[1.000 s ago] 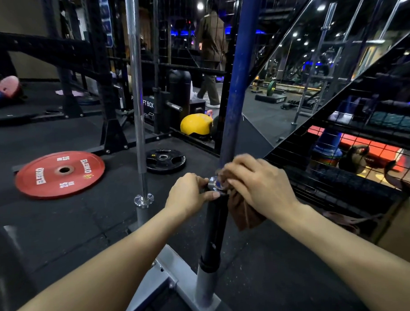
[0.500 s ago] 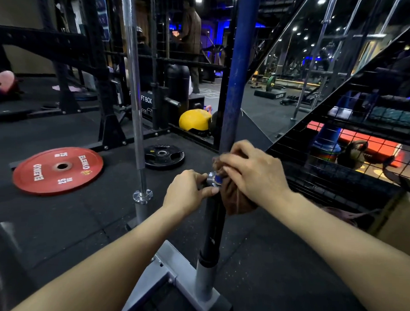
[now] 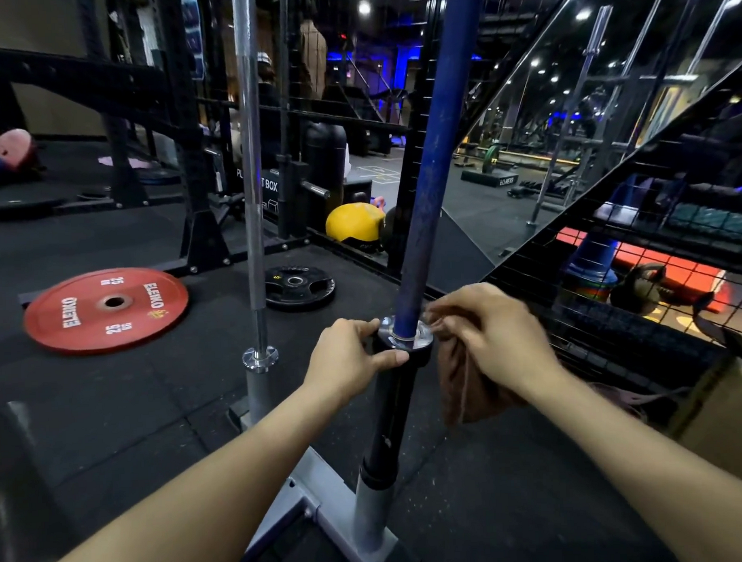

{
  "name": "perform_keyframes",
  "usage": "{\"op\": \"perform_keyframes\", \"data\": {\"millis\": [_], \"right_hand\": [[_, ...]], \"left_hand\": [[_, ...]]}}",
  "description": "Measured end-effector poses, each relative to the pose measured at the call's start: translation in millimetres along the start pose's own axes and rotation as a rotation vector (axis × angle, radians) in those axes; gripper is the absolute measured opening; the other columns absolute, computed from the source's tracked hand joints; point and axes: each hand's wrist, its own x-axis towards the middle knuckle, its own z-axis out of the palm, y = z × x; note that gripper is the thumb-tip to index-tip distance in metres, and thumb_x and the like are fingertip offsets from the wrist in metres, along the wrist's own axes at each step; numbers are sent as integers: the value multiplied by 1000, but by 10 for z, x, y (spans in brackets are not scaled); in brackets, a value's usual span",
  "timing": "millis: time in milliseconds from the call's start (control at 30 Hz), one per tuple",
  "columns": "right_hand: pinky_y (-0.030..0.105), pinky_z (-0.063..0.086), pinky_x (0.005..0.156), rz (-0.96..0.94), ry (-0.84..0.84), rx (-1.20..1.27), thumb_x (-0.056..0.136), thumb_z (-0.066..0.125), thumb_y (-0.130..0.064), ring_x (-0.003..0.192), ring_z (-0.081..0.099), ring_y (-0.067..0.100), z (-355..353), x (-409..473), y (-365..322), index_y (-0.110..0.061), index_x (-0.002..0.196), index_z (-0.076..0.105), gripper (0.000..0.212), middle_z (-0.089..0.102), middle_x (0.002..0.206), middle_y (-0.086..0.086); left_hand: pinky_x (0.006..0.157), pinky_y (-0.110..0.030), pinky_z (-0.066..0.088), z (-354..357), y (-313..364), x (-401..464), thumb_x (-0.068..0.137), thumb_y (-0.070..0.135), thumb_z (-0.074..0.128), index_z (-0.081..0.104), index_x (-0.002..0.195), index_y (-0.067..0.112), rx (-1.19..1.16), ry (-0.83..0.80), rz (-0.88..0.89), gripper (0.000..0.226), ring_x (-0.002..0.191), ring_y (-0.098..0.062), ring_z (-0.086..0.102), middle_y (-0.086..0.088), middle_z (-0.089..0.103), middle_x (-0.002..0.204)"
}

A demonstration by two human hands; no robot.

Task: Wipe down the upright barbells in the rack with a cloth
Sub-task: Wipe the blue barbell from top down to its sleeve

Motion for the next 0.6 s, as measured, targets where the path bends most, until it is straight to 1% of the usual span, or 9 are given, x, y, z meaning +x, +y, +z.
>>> {"op": "perform_keyframes", "data": {"millis": [67, 100, 167, 200, 300, 367, 500, 600], "right_hand": [[37, 47, 88, -32, -55, 34, 88, 63, -27, 102, 58, 20, 214, -107, -65, -39, 105, 67, 21, 57, 109, -15], [36, 47, 88, -6, -54, 62, 89, 63, -30, 102, 57, 19, 282, -153, -73, -38, 107, 67, 21, 56, 109, -14], [36, 46, 91, 54, -1, 155, 88, 65, -29, 103, 58, 15, 331, -160, -23, -32, 108, 69, 20, 59, 107, -10], [37, 46, 92, 74, 19, 172, 89, 65, -28, 104, 59, 15, 329, -132, 9, -30, 107, 70, 19, 61, 107, -8], [38, 45, 95, 159, -7, 115, 89, 63, -27, 109, 59, 20, 303, 66, 90, -26, 107, 71, 19, 65, 110, -3], [34, 45, 95, 189, -65, 65, 90, 63, -25, 111, 59, 20, 321, 236, 102, -25, 106, 72, 19, 67, 112, -3], [33, 46, 94, 164, -168, 17, 90, 62, -22, 111, 60, 21, 310, 427, 68, -24, 105, 74, 20, 70, 111, -3], [30, 45, 92, 114, -196, 15, 91, 61, -20, 109, 59, 18, 186, 214, 32, -28, 107, 73, 22, 68, 108, -7]], "left_hand": [[84, -22, 42, 21, 20, -20, 67, 41, 83, 65, 121, 13, 0, 40, 5, 64, 117, -12, 57, -2, 65, 123], [84, -23, 42, 34, 25, -30, 66, 42, 83, 65, 120, 13, 3, 53, 10, 63, 118, -12, 56, -2, 65, 123], [86, -22, 42, 51, 23, -44, 67, 40, 83, 64, 122, 14, 4, 76, 19, 64, 120, -12, 55, -1, 63, 126], [84, -21, 42, 54, 17, -44, 67, 39, 83, 64, 122, 14, 4, 84, 20, 64, 120, -13, 55, -1, 63, 126], [78, -18, 38, 59, 19, -40, 68, 36, 84, 65, 121, 14, 18, 101, 34, 61, 118, -14, 56, -1, 64, 124], [81, -20, 40, 65, 17, -39, 66, 37, 84, 65, 120, 14, 19, 102, 36, 62, 116, -14, 58, -1, 65, 122], [83, -27, 46, 69, 21, -50, 66, 35, 85, 68, 115, 12, 0, 111, 23, 57, 108, -16, 62, -4, 70, 112], [84, -29, 48, 59, 35, -59, 65, 35, 85, 68, 115, 12, 5, 106, 22, 58, 108, -18, 62, -5, 69, 113]]}}
